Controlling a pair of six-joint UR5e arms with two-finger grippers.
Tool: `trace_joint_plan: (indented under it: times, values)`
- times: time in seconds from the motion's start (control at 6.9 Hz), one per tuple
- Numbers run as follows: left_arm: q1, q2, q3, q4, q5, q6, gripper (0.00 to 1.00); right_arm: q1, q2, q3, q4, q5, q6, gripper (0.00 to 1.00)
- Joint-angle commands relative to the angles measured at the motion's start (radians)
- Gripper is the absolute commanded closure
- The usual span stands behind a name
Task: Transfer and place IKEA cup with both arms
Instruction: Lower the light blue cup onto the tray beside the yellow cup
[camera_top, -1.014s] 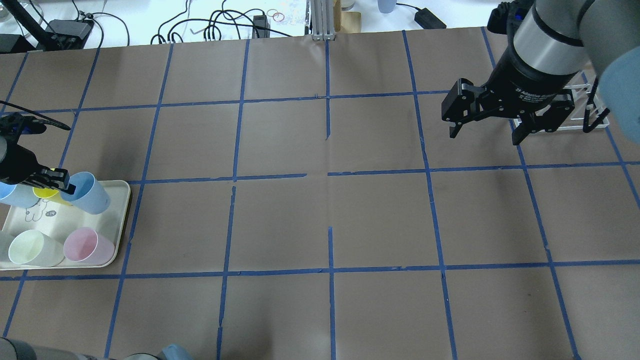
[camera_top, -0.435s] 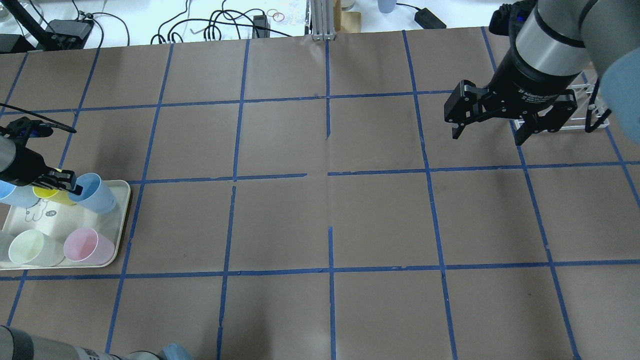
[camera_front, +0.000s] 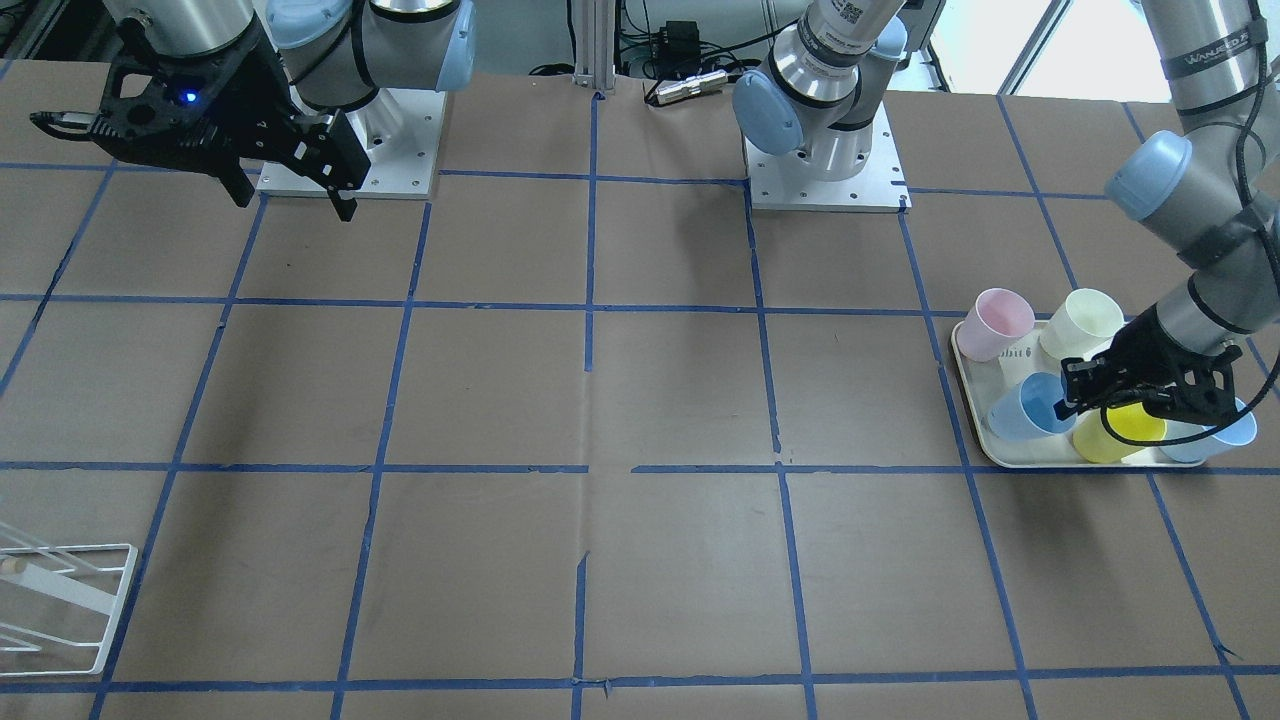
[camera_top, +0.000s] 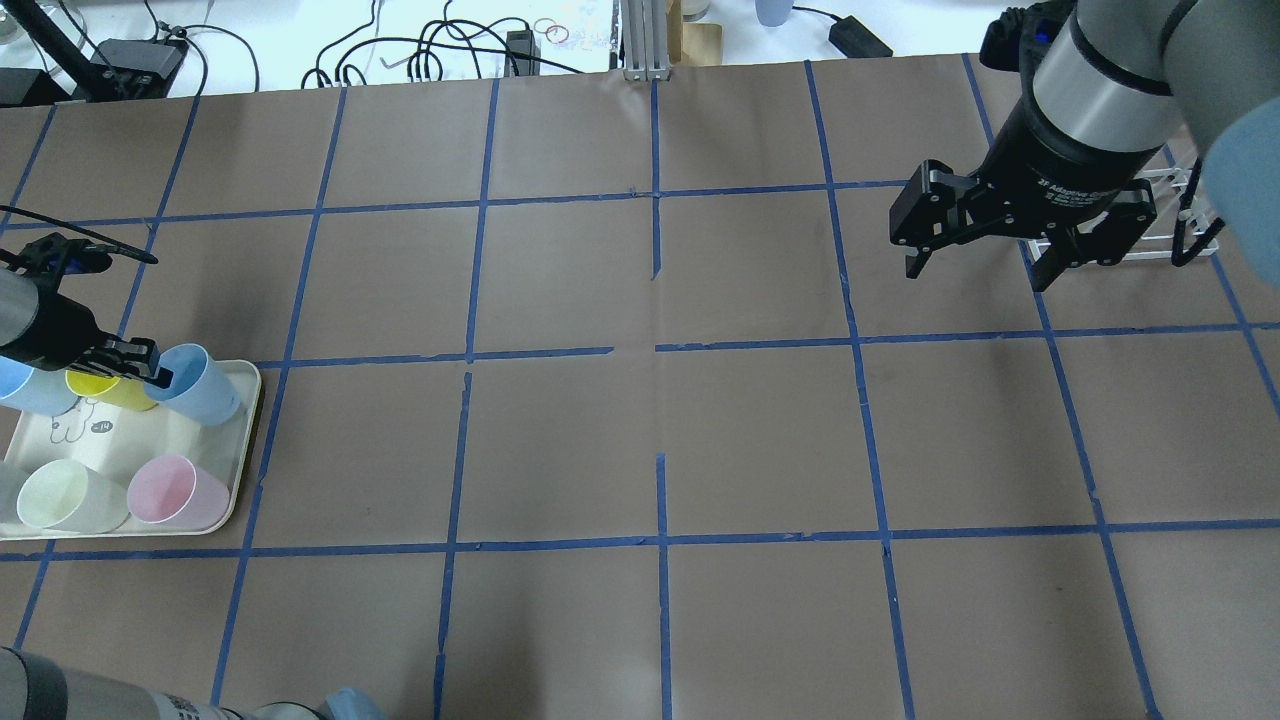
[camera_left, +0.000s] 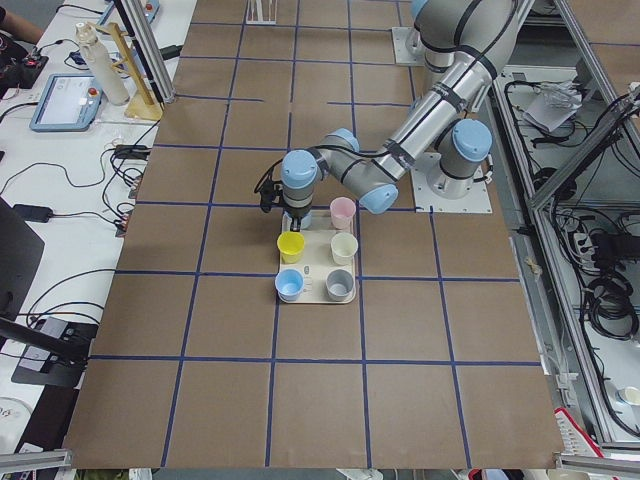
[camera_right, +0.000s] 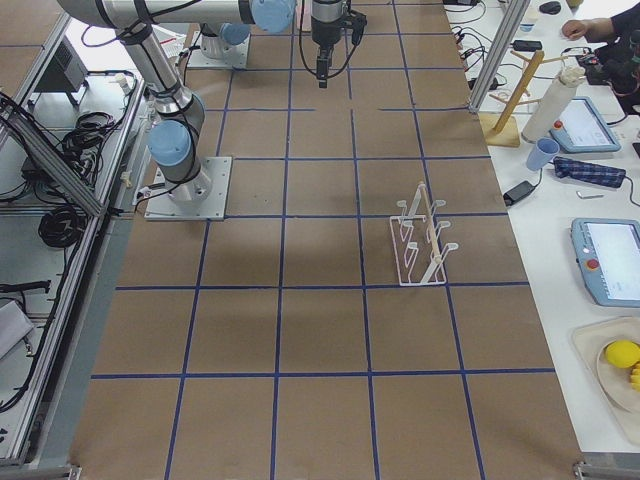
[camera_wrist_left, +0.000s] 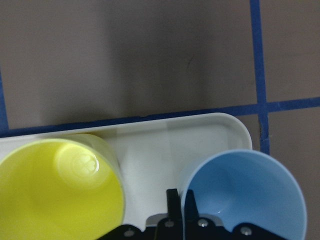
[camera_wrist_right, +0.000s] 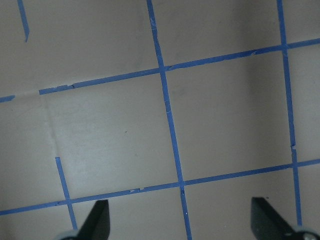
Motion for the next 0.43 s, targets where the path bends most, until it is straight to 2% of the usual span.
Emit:
trace_joint_plan:
  times: [0.0, 0.14, 0.29]
  values:
    - [-0.012, -0.001, 0.0, 0.002, 0.001, -0.003, 1.0, 0.001, -0.003, -0.002, -0.001, 0.005, 0.001, 0.0]
    - [-0.012, -0.001, -0.001, 0.002, 0.001, -0.002, 1.0, 0.001, -0.004, -0.002, -0.005, 0.01, 0.004, 0.0]
    - [-0.012, -0.003, 0.0, 0.011, 0.002, 0.009, 0.84, 0.001, -0.006, 0.0, 0.001, 0.01, 0.006, 0.0]
